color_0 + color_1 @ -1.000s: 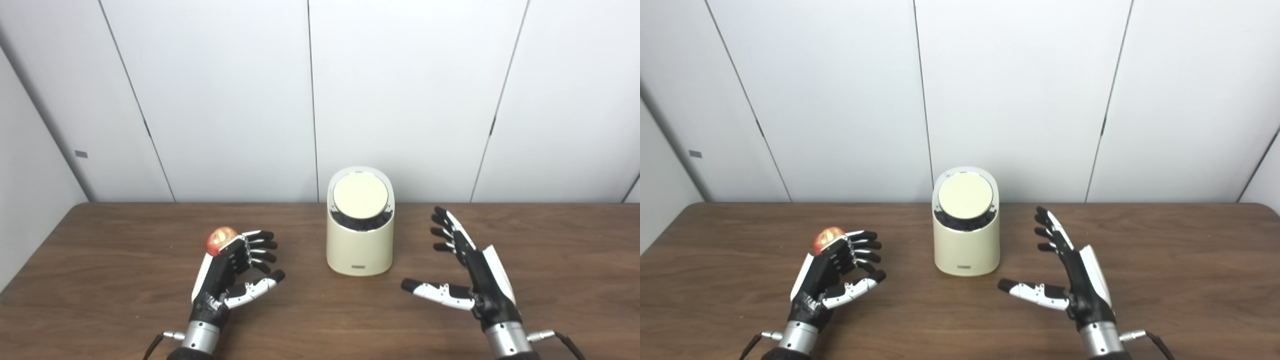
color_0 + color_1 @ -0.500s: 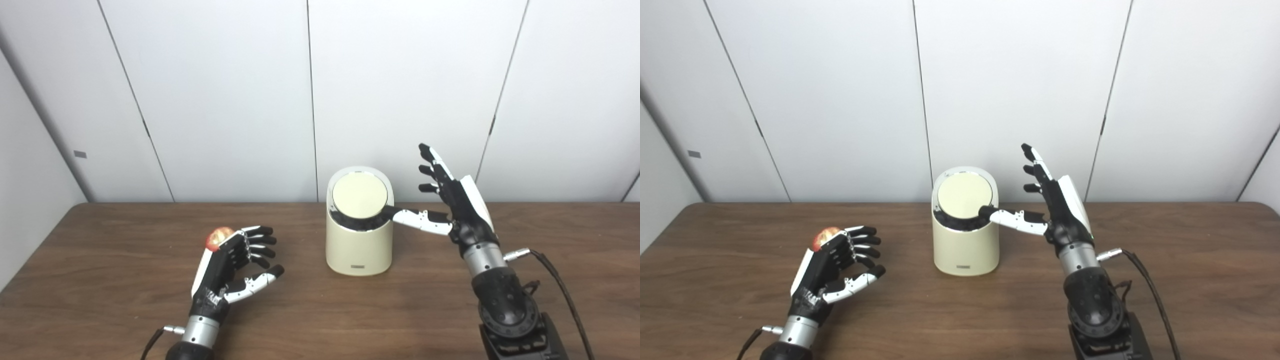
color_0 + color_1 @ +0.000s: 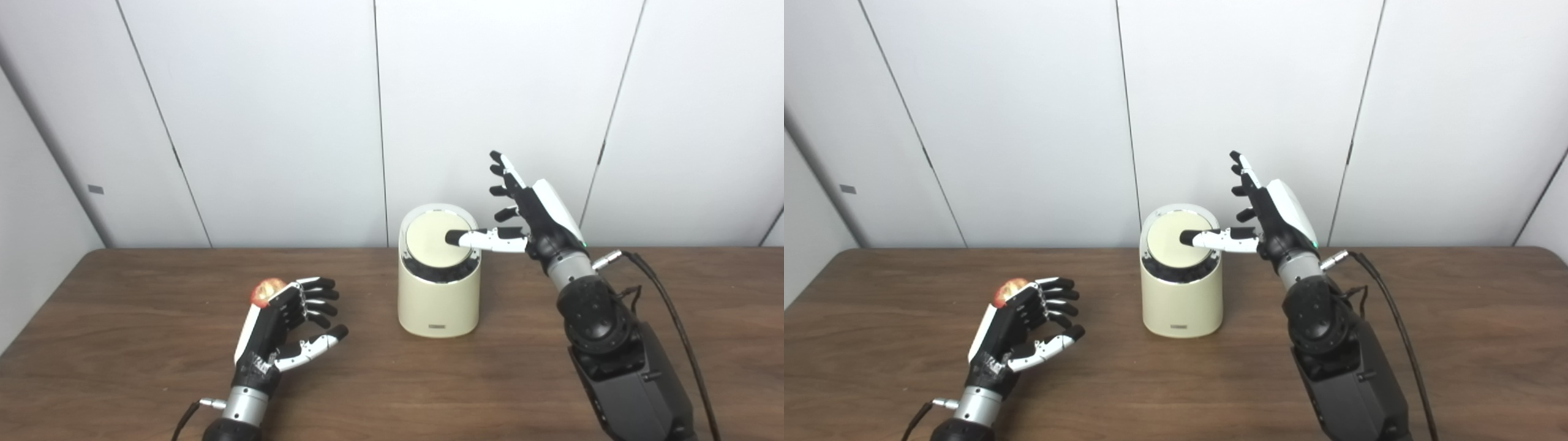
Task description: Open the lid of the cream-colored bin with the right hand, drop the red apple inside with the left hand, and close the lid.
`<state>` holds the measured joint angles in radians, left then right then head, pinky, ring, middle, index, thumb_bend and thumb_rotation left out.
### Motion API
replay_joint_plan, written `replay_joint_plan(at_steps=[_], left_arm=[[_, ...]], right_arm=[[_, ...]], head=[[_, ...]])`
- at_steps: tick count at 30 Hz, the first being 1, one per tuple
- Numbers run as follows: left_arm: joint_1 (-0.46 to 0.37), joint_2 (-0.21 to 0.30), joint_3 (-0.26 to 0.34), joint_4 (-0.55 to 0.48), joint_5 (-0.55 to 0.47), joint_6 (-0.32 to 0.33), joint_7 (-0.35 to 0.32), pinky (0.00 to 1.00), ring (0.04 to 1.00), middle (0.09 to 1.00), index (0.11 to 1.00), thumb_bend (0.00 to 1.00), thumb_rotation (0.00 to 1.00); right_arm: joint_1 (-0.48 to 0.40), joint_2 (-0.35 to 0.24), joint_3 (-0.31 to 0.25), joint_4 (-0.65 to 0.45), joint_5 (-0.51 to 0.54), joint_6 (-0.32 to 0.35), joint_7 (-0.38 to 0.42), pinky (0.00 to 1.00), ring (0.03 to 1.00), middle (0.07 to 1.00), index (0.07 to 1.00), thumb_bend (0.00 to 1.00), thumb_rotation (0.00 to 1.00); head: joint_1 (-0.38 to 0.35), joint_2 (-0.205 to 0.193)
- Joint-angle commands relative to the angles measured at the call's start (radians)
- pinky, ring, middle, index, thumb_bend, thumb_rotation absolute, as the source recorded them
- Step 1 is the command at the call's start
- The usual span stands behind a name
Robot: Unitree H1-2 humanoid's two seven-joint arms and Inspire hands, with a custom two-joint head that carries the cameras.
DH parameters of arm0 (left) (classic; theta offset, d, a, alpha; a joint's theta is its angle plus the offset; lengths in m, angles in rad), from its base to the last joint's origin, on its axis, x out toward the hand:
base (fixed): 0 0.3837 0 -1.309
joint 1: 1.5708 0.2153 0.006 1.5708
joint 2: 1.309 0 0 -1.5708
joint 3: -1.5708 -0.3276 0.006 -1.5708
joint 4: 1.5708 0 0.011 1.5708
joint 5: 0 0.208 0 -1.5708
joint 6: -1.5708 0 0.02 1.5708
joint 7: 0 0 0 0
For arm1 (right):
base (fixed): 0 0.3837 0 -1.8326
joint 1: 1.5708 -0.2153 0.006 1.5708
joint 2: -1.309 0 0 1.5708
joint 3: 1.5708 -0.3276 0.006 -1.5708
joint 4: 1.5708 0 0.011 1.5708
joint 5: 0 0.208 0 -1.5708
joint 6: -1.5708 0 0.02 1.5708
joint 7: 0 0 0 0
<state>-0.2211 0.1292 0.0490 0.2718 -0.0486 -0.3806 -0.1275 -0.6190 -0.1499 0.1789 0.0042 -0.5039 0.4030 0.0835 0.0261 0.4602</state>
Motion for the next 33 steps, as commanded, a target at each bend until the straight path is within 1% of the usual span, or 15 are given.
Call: replay_joint_plan(at_steps=[1,6,10,12,16,21,25,31,33], left_arm=[[0.036,-0.018,-0.01,0.044,0.0,-0.028,0.007,0.49,0.58,0.656,0.698,0.65,0.0],[0.036,-0.021,-0.01,0.04,-0.007,-0.025,0.004,0.49,0.579,0.656,0.7,0.65,0.0],[0.038,-0.023,-0.012,0.036,-0.021,-0.023,-0.005,0.5,0.589,0.663,0.705,0.65,0.0],[0.04,-0.025,-0.012,0.032,-0.026,-0.018,-0.006,0.5,0.59,0.662,0.705,0.65,0.0],[0.041,-0.027,-0.014,0.024,-0.021,-0.009,-0.002,0.5,0.59,0.664,0.704,0.65,0.0],[0.042,-0.031,-0.017,0.019,-0.013,-0.007,0.002,0.51,0.594,0.667,0.704,0.66,0.0],[0.044,-0.034,-0.018,0.011,-0.021,-0.001,-0.003,0.5,0.593,0.669,0.707,0.66,0.0],[0.045,-0.036,-0.017,0.005,-0.02,0.002,0.0,0.49,0.587,0.664,0.701,0.68,0.0],[0.048,-0.034,-0.019,0.0,-0.016,0.004,0.0,0.49,0.588,0.665,0.704,0.66,0.0]], right_arm=[[-0.068,-0.002,0.004,-0.011,-0.013,-0.02,-0.012,0.69,0.872,0.949,0.979,0.87,0.4],[-0.082,0.005,0.016,0.019,-0.027,-0.021,-0.022,0.68,0.862,0.937,0.97,0.89,0.38],[-0.094,0.008,0.029,0.052,-0.035,-0.033,-0.031,0.72,0.892,0.953,0.969,0.9,0.38],[-0.099,0.009,0.036,0.063,-0.039,-0.036,-0.033,0.72,0.888,0.953,0.971,0.91,0.38],[-0.112,0.009,0.055,0.081,-0.059,-0.02,-0.029,0.69,0.87,0.948,0.975,0.92,0.39],[-0.122,0.012,0.064,0.099,-0.067,-0.019,-0.031,0.72,0.895,0.948,0.974,0.94,0.4],[-0.128,0.011,0.075,0.109,-0.081,-0.022,-0.03,0.74,0.899,0.947,0.978,0.93,0.38],[-0.138,0.005,0.093,0.126,-0.101,-0.021,-0.029,0.73,0.89,0.941,0.976,0.92,0.37],[-0.138,0.004,0.096,0.127,-0.106,-0.017,-0.029,0.75,0.893,0.939,0.977,0.91,0.36]], head=[[0.001,0.002],[0.005,0.007],[0.008,0.009],[0.009,0.011],[0.012,0.014],[0.015,0.017],[0.018,0.021],[0.019,0.024],[0.02,0.028]])
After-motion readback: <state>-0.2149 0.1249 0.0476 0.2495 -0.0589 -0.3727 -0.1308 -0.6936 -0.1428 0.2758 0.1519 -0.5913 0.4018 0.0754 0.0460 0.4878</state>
